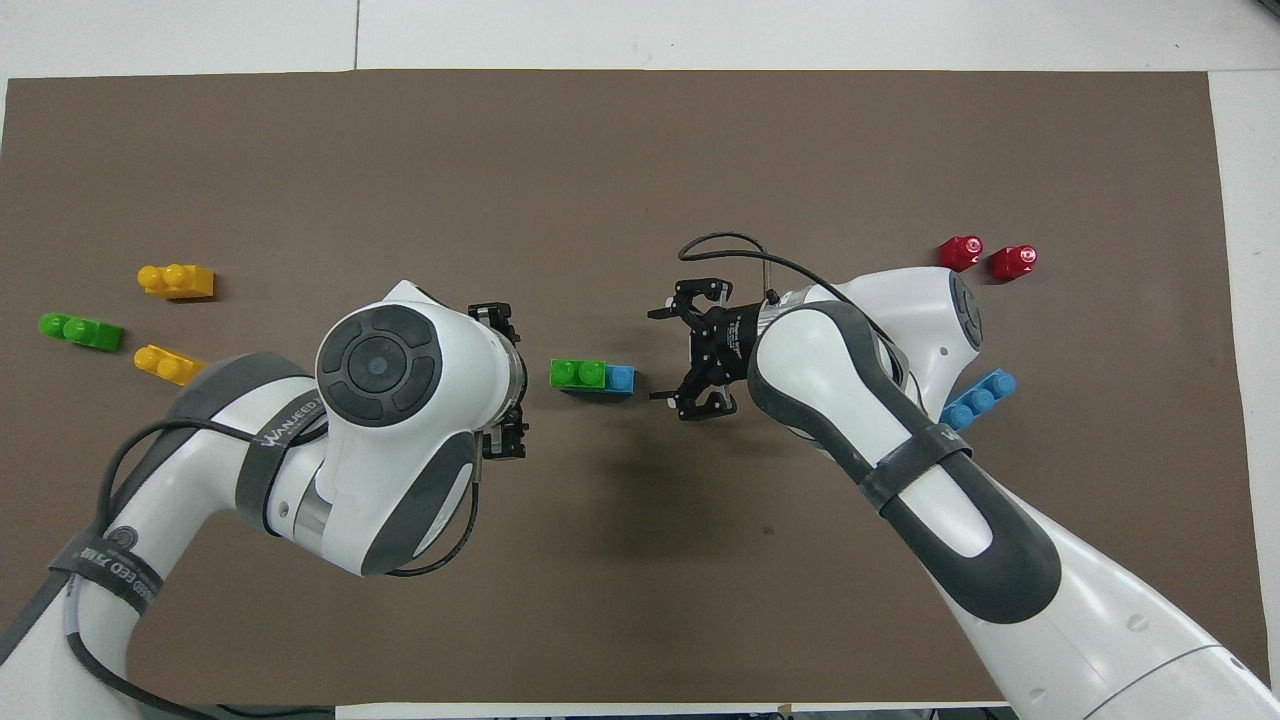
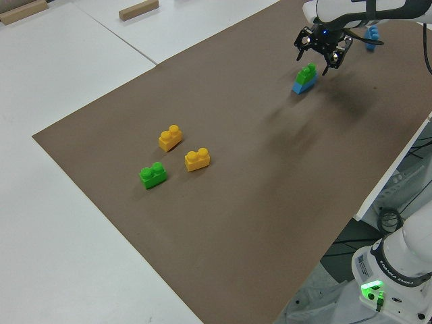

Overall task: Remove green block with left arm and hold with right
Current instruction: 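Lower the left gripper onto the green brick while the right gripper reaches the blue brick, then close the left gripper on green and the right gripper on blue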

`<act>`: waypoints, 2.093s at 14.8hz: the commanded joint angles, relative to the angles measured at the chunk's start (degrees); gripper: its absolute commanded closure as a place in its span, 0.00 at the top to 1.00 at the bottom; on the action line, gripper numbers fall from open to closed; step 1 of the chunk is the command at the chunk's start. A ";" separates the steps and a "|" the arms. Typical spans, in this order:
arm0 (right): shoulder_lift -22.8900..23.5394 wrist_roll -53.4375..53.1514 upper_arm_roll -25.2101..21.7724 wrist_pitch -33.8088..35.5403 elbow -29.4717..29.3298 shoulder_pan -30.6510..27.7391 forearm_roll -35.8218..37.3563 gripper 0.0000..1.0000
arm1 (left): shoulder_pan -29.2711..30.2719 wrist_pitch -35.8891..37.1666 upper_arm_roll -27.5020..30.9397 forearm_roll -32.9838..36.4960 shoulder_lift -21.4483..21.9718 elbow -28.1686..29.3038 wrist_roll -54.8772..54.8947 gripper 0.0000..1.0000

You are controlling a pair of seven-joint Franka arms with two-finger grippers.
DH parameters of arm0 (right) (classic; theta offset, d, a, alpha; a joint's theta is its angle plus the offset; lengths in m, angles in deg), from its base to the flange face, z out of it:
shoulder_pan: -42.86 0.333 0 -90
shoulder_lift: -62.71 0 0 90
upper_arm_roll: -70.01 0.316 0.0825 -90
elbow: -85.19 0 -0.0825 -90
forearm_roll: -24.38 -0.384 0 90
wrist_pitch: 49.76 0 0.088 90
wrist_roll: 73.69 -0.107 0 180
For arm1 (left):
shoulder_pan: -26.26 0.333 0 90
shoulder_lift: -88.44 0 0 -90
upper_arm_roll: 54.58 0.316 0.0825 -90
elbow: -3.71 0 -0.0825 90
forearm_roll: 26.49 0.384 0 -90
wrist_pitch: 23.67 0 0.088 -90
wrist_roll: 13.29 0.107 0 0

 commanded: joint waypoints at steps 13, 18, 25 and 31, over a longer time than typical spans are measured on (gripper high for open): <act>5.71 4.44 -0.02 -7.53 -2.74 5.17 -6.53 1.00 | -2.59 -3.33 0.97 -0.79 -2.71 -0.94 -6.24 1.00; 6.51 4.70 -0.02 -9.46 -2.83 6.04 -6.61 1.00 | -2.94 -3.25 0.97 -0.79 -4.47 -2.87 -6.60 1.00; 6.86 4.79 -0.02 -11.22 -2.74 7.53 -6.70 0.95 | -3.29 -4.13 1.06 -0.53 -7.28 -4.36 -7.83 1.00; 6.86 5.93 -0.02 -11.22 -2.74 7.72 -6.70 0.26 | -3.21 -4.65 1.06 0.00 -9.92 -6.12 -7.74 1.00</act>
